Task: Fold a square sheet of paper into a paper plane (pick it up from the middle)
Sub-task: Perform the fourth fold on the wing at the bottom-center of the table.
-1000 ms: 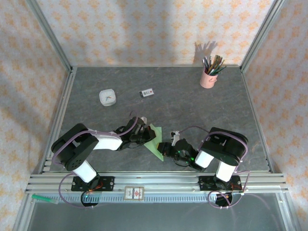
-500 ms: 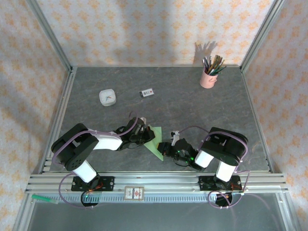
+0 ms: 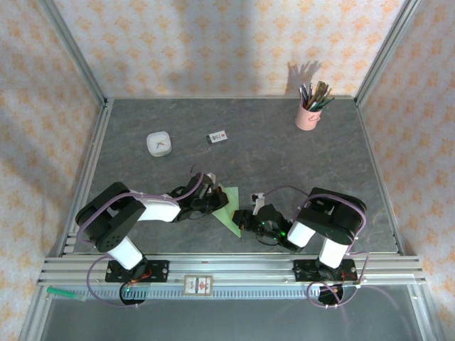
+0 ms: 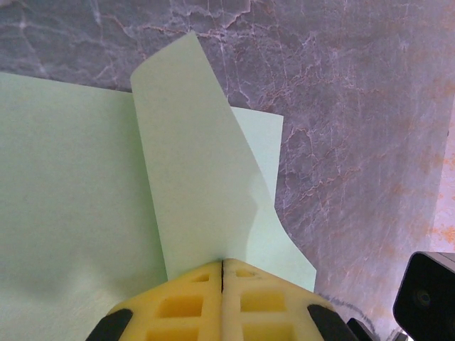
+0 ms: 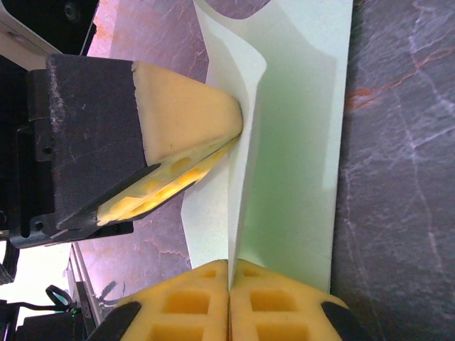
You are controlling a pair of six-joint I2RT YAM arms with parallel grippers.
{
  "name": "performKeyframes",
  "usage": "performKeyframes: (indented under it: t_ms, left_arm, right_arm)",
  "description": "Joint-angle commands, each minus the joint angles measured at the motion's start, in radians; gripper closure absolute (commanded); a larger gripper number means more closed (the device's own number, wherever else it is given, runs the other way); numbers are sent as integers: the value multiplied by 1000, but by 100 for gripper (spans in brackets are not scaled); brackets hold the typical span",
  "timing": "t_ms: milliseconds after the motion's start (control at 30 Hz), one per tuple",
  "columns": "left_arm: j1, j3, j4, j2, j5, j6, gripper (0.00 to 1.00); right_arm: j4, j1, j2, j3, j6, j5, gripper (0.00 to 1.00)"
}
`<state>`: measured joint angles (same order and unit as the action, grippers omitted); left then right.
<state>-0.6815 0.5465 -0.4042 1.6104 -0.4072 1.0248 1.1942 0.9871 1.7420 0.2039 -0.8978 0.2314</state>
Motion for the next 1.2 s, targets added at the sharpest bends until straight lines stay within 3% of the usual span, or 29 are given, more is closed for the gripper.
performKeyframes:
  t_ms: [0, 400, 767, 1167]
  left_arm:
    - [10, -23, 24, -29, 30, -21, 97]
    - [11, -39, 48, -9, 49, -24, 97]
    - [11, -22, 135, 30, 84, -73, 98]
    - [13, -26, 124, 30, 79, -85, 99]
  right_arm:
    - [-95, -4, 17, 9, 5, -32, 92]
    - [-122, -3, 19, 21, 6, -28, 93]
    - [-175, -3, -23, 43, 27, -10, 87]
    - [-314, -3, -154, 43, 58, -53, 81]
